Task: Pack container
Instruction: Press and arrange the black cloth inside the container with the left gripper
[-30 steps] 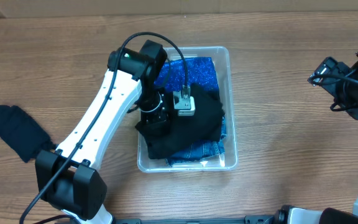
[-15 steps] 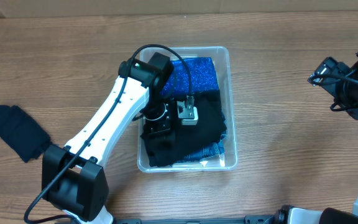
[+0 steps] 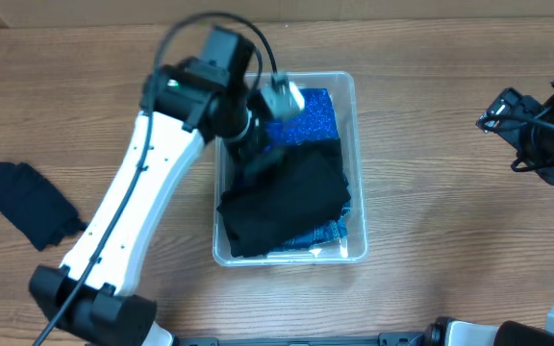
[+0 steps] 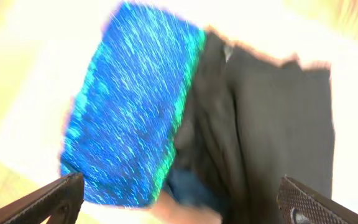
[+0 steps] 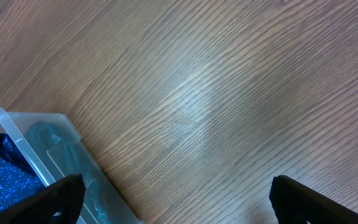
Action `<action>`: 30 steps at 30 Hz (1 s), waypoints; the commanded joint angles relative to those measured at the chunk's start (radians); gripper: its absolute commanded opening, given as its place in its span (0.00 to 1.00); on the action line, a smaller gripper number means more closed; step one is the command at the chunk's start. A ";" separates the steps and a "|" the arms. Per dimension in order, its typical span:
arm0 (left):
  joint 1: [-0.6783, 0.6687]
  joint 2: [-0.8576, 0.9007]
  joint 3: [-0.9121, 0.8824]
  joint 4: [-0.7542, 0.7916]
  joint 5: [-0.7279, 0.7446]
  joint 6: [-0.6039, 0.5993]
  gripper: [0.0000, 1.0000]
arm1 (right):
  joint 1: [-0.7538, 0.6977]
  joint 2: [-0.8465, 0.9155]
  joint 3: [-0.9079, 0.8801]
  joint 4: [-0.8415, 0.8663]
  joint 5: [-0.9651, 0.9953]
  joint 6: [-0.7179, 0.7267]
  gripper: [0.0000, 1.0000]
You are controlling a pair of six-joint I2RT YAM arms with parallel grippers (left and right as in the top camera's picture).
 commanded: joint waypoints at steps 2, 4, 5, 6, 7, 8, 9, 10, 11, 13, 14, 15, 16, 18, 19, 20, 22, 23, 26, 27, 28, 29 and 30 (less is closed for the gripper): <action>-0.032 -0.006 0.026 0.021 0.118 -0.148 1.00 | -0.003 -0.003 0.003 0.007 -0.005 -0.006 1.00; -0.046 0.022 0.026 0.018 0.116 -0.173 1.00 | -0.003 -0.003 0.003 0.007 -0.005 -0.006 1.00; -0.050 0.038 0.026 0.018 0.116 -0.191 1.00 | -0.003 -0.003 0.003 0.007 -0.005 -0.006 1.00; -0.051 0.054 0.026 0.018 0.117 -0.220 0.96 | -0.003 -0.003 0.003 0.007 -0.005 -0.006 1.00; -0.051 0.073 0.026 0.019 0.117 -0.253 0.87 | -0.003 -0.003 0.003 0.007 -0.005 -0.006 1.00; -0.051 0.092 0.026 0.018 0.117 -0.282 0.72 | -0.003 -0.003 0.003 0.007 -0.005 -0.006 1.00; -0.051 0.118 0.026 0.018 0.117 -0.320 0.55 | -0.003 -0.003 0.003 0.007 -0.005 -0.006 1.00; -0.051 0.140 0.026 0.020 0.117 -0.348 0.29 | -0.003 -0.003 0.003 0.007 -0.005 -0.006 1.00; -0.051 0.160 0.026 0.023 0.117 -0.377 0.22 | -0.003 -0.003 0.003 0.007 -0.005 -0.005 1.00; -0.051 0.200 0.026 0.033 0.117 -0.396 0.15 | -0.003 -0.003 0.003 0.006 -0.005 -0.006 1.00; -0.056 0.239 0.026 0.052 0.113 -0.415 0.13 | -0.003 -0.003 0.003 0.006 -0.005 -0.005 1.00; -0.058 0.255 0.026 0.061 0.113 -0.418 0.09 | -0.003 -0.003 0.003 0.006 -0.005 -0.006 1.00; -0.060 0.268 0.026 0.068 0.113 -0.423 0.08 | -0.003 -0.003 0.003 0.006 -0.005 -0.005 1.00; -0.070 0.299 0.026 0.076 0.113 -0.433 0.07 | -0.003 -0.003 0.003 0.006 -0.005 -0.006 1.00; -0.077 0.312 0.026 0.074 0.113 -0.435 0.06 | -0.003 -0.003 0.003 0.006 -0.005 -0.005 1.00; -0.086 0.327 0.026 0.072 0.111 -0.434 0.05 | -0.003 -0.003 0.003 0.007 -0.005 -0.006 1.00; -0.113 0.362 0.026 0.063 0.079 -0.433 0.04 | -0.003 -0.003 0.003 0.007 -0.005 -0.005 1.00; -0.128 0.382 0.026 0.056 0.065 -0.433 0.04 | -0.003 -0.003 0.003 0.006 -0.005 -0.005 1.00; -0.187 0.446 0.026 0.009 0.106 -0.363 0.04 | -0.003 -0.003 0.003 0.000 -0.005 -0.006 1.00; -0.212 0.466 0.026 -0.019 0.146 -0.299 0.04 | -0.003 -0.003 0.003 -0.001 -0.005 -0.006 1.00; -0.231 0.479 0.026 -0.047 0.154 -0.255 0.04 | -0.003 -0.003 0.003 -0.001 -0.005 -0.006 1.00; -0.244 0.485 0.026 -0.069 0.152 -0.232 0.04 | -0.003 -0.003 0.003 -0.001 -0.005 -0.006 1.00; -0.261 0.492 0.026 -0.097 0.143 -0.201 0.04 | -0.003 -0.003 0.003 -0.001 -0.005 -0.006 1.00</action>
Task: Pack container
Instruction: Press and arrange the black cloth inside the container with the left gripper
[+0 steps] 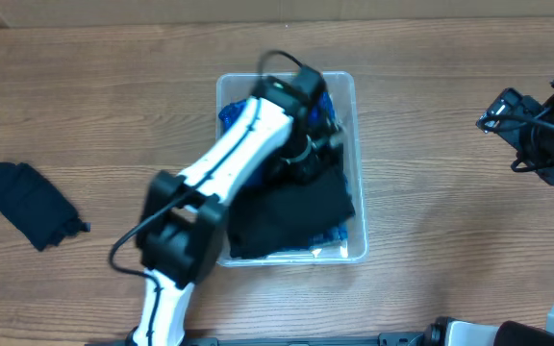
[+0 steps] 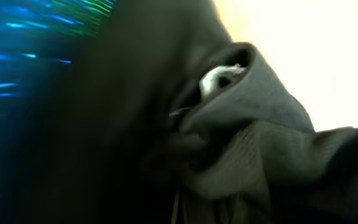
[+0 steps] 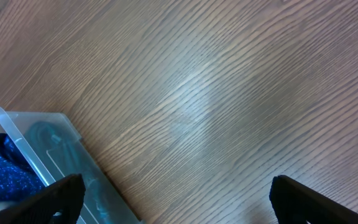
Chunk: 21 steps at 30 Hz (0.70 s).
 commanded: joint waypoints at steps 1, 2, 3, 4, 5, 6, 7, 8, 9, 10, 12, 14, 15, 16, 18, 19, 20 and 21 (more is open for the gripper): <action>-0.092 0.053 0.006 -0.104 0.056 0.175 0.04 | -0.003 -0.003 0.003 0.001 -0.005 -0.005 1.00; -0.100 0.053 0.006 -0.116 0.075 0.189 0.04 | -0.003 -0.003 0.003 0.001 -0.005 -0.005 1.00; -0.104 0.052 0.006 -0.125 0.106 0.213 0.04 | -0.003 -0.003 0.003 0.002 -0.005 -0.005 1.00; -0.107 0.048 0.006 -0.137 0.137 0.253 0.04 | -0.003 -0.003 0.003 0.001 -0.005 -0.005 1.00; -0.107 0.047 0.007 -0.149 0.152 0.291 0.04 | -0.003 -0.003 0.003 0.001 -0.005 -0.005 1.00; -0.107 0.047 0.007 -0.154 0.146 0.298 0.04 | -0.003 -0.003 0.003 0.001 -0.005 -0.005 1.00; -0.104 0.047 0.007 -0.157 0.142 0.299 0.04 | -0.003 -0.003 0.003 0.000 -0.005 -0.005 1.00; -0.098 0.047 0.007 -0.164 0.142 0.304 0.04 | -0.003 -0.003 0.003 0.000 -0.005 -0.005 1.00; -0.092 0.047 0.007 -0.177 0.152 0.320 0.04 | -0.003 -0.003 0.003 0.000 -0.005 -0.005 1.00; -0.085 0.047 0.007 -0.201 0.173 0.360 0.04 | -0.003 -0.003 0.003 0.000 -0.005 -0.005 1.00; -0.077 0.047 0.009 -0.231 0.169 0.389 0.04 | -0.003 -0.003 0.003 0.000 -0.005 -0.005 1.00; -0.066 0.047 0.018 -0.246 0.145 0.388 0.04 | -0.003 -0.003 0.003 0.001 -0.005 -0.005 1.00; -0.058 0.047 0.026 -0.254 0.147 0.381 0.04 | -0.003 -0.003 0.003 0.002 -0.005 -0.005 1.00; -0.047 0.047 0.042 -0.267 0.163 0.368 0.04 | -0.003 -0.003 0.003 0.002 -0.005 -0.005 1.00; -0.032 0.047 0.082 -0.309 0.192 0.365 0.04 | -0.003 -0.003 0.003 0.002 -0.005 -0.005 1.00; -0.025 0.047 0.108 -0.334 0.200 0.365 0.04 | -0.003 -0.003 0.003 0.002 -0.005 -0.005 1.00; -0.018 0.046 0.135 -0.357 0.201 0.365 0.04 | -0.003 -0.003 0.003 0.002 -0.005 -0.005 1.00; -0.013 0.046 0.160 -0.373 0.201 0.364 0.04 | -0.003 -0.003 0.003 0.002 -0.005 -0.005 1.00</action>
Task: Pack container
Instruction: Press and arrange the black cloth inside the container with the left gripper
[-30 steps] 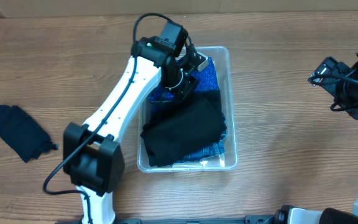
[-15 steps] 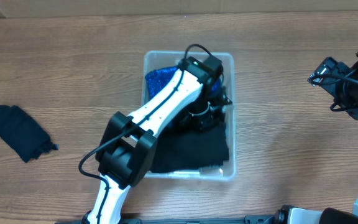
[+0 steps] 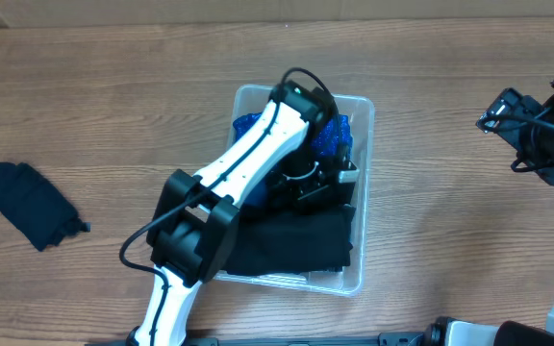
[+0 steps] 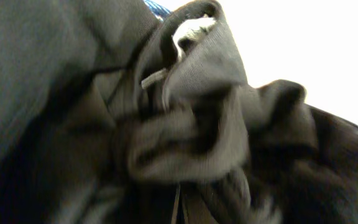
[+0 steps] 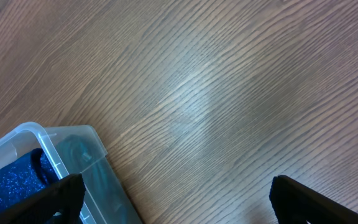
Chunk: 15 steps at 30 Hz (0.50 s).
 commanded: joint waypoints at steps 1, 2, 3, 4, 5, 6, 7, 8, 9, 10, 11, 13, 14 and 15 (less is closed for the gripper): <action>0.030 0.007 0.113 -0.061 0.047 0.024 0.04 | -0.003 -0.003 0.003 0.002 -0.005 -0.005 1.00; 0.033 0.007 0.127 -0.061 0.053 0.021 0.04 | -0.003 -0.003 0.003 0.002 -0.005 -0.005 1.00; 0.034 0.007 0.131 -0.059 0.069 0.021 0.04 | -0.003 -0.003 0.003 0.002 -0.005 -0.005 1.00; 0.033 0.007 0.130 -0.056 0.080 0.022 0.04 | -0.003 -0.003 0.003 0.001 -0.005 -0.005 1.00; 0.027 0.008 0.122 -0.050 0.085 0.023 0.04 | -0.003 -0.003 0.003 0.000 -0.005 -0.005 1.00; 0.021 0.008 0.112 -0.042 0.084 0.023 0.04 | -0.003 -0.003 0.003 0.000 -0.005 -0.005 1.00; 0.013 0.008 0.103 -0.034 0.084 0.023 0.04 | -0.003 -0.003 0.003 -0.002 -0.005 -0.005 1.00; -0.002 0.008 0.090 -0.027 0.084 0.025 0.04 | -0.003 -0.003 0.003 -0.003 -0.005 -0.005 1.00; -0.010 0.008 0.080 -0.026 0.083 0.027 0.04 | -0.003 -0.003 0.003 -0.003 -0.005 -0.005 1.00; -0.021 0.008 0.070 -0.023 0.080 0.026 0.04 | -0.003 -0.003 0.003 -0.003 -0.005 -0.005 1.00; -0.029 0.008 0.061 -0.020 0.079 0.027 0.04 | -0.003 -0.003 0.003 -0.003 -0.005 -0.005 1.00; -0.044 0.008 0.040 -0.019 0.061 0.026 0.04 | -0.003 -0.003 0.003 -0.003 -0.005 -0.005 1.00; -0.048 0.008 0.029 -0.019 0.041 0.026 0.04 | -0.003 -0.003 0.003 -0.003 -0.005 -0.005 1.00; -0.050 0.008 0.018 -0.019 0.034 0.026 0.04 | -0.003 -0.003 0.003 -0.003 -0.005 -0.005 1.00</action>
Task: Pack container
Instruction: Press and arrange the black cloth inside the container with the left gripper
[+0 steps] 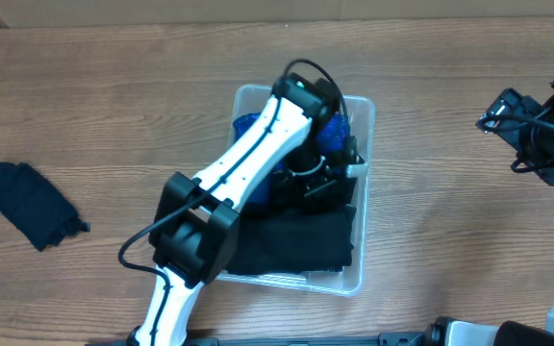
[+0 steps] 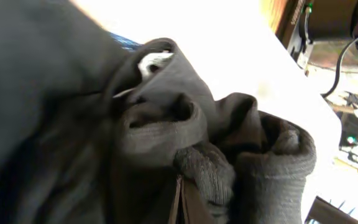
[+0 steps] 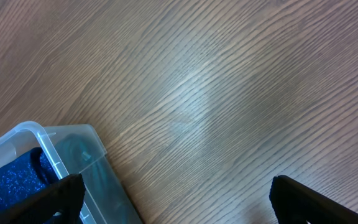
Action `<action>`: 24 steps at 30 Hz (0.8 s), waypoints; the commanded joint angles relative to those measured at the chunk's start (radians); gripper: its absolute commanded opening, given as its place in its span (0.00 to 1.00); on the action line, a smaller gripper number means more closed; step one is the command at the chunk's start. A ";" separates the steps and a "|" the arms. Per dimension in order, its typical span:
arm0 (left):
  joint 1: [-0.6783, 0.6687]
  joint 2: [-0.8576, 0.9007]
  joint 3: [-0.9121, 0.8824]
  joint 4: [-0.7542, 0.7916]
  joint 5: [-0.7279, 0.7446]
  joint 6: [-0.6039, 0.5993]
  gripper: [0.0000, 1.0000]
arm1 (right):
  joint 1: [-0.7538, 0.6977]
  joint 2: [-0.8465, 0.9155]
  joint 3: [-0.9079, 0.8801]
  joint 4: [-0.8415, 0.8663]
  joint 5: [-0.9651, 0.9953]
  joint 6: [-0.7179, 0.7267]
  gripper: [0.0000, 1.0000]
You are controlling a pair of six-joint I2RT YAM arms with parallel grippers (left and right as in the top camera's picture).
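A clear plastic container stands mid-table, slightly askew. Inside lie a black garment and blue glittery fabric. My left gripper is down in the container near its right wall, shut on a bunched fold of the black garment; in the left wrist view the fingers meet in a thin line at the left gripper. My right gripper hovers at the far right, open and holding nothing, seen in the right wrist view as the right gripper over bare wood.
A dark folded cloth lies on the wooden table at the far left. The container's corner shows at the lower left of the right wrist view. Cables hang around the right arm.
My left gripper has shifted slightly toward the container's far end with the fold still pinched; the bunch of black fabric has turned in the wrist view. The container and right arm are unchanged.
First my left gripper was open above the blue fabric and the container stood square. Then it was down on the black garment. Later the container stood shifted right and askew, with the gripper shut on a fold, as it still is.
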 commanded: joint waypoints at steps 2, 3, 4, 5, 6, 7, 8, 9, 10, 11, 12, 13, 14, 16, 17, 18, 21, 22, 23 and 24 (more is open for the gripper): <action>-0.027 0.003 -0.060 -0.012 -0.013 0.026 0.04 | -0.003 -0.003 0.003 0.002 -0.005 -0.005 1.00; -0.027 0.003 -0.069 -0.022 -0.014 0.026 0.04 | -0.003 -0.003 0.003 0.002 -0.005 -0.005 1.00; -0.027 0.003 -0.079 -0.032 -0.018 0.026 0.04 | -0.003 -0.003 0.003 0.001 -0.005 -0.005 1.00; -0.027 0.003 -0.085 -0.044 -0.020 0.026 0.04 | -0.003 -0.003 0.003 0.000 -0.005 -0.005 1.00; -0.026 0.003 -0.088 -0.054 -0.025 0.026 0.04 | -0.003 -0.003 0.003 0.000 -0.005 -0.005 1.00; -0.025 0.003 -0.088 -0.061 -0.029 0.027 0.04 | -0.003 -0.003 0.003 0.001 -0.005 -0.006 1.00; -0.024 0.003 -0.088 -0.066 -0.039 0.031 0.04 | -0.003 -0.003 0.003 0.001 -0.005 -0.005 1.00; -0.023 0.003 -0.088 -0.066 -0.065 0.033 0.04 | -0.003 -0.003 0.003 0.001 -0.005 -0.005 1.00; -0.021 0.003 -0.088 -0.057 -0.092 0.033 0.04 | -0.003 -0.003 0.003 0.001 -0.005 -0.005 1.00; -0.016 0.003 -0.084 -0.023 -0.149 0.002 0.04 | -0.003 -0.003 0.003 0.001 -0.005 -0.005 1.00; -0.012 0.003 -0.073 -0.005 -0.183 -0.037 0.04 | -0.003 -0.003 0.003 0.001 -0.005 -0.005 1.00; -0.006 0.003 -0.053 0.010 -0.224 -0.075 0.04 | -0.003 -0.003 0.003 0.002 -0.005 -0.005 1.00; 0.002 0.003 -0.022 0.014 -0.261 -0.094 0.04 | -0.003 -0.003 0.003 0.002 -0.005 -0.005 1.00; 0.016 0.003 0.058 0.013 -0.307 -0.136 0.04 | -0.003 -0.003 0.003 0.003 -0.005 -0.005 1.00; 0.021 0.003 0.095 0.009 -0.323 -0.154 0.04 | -0.003 -0.003 0.003 0.003 -0.005 -0.005 1.00; 0.029 0.001 0.150 0.000 -0.343 -0.171 0.04 | -0.003 -0.003 0.003 0.003 -0.005 -0.005 1.00; 0.046 -0.012 0.349 -0.055 -0.422 -0.234 0.04 | -0.003 -0.003 0.003 0.003 -0.005 -0.006 1.00; 0.048 -0.022 0.399 -0.077 -0.449 -0.259 0.04 | -0.003 -0.003 0.003 0.002 -0.005 -0.006 1.00; 0.050 -0.035 0.441 -0.099 -0.476 -0.290 0.04 | -0.003 -0.003 0.003 0.003 -0.005 -0.006 1.00; 0.051 -0.053 0.471 -0.119 -0.499 -0.322 0.04 | -0.003 -0.003 0.003 0.003 -0.005 -0.006 1.00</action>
